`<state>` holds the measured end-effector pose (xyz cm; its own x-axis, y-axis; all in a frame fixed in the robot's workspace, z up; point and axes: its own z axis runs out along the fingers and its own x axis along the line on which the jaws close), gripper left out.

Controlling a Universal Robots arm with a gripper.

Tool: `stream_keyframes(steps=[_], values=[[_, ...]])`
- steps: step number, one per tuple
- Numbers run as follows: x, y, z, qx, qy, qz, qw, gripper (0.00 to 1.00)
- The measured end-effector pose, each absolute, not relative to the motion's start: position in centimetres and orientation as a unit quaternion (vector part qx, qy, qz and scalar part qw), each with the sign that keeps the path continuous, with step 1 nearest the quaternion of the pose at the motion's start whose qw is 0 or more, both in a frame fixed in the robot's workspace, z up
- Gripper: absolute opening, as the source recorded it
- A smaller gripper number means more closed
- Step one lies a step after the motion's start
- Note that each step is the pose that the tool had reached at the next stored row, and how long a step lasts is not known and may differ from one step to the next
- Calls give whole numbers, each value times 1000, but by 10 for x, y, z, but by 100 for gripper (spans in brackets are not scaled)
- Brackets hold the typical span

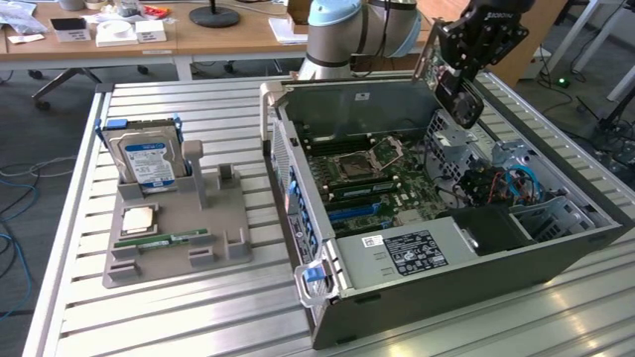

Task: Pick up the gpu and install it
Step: 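Pick up the gpu and move the gpu toward the slot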

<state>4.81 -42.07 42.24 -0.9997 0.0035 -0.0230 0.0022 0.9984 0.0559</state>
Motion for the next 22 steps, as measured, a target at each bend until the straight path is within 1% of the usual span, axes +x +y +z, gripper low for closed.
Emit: stream_keyframes(steps=[10,22], values=[[50,-427,421,2,1000,28,11,26],[50,-428,400,5,1000,28,12,26]])
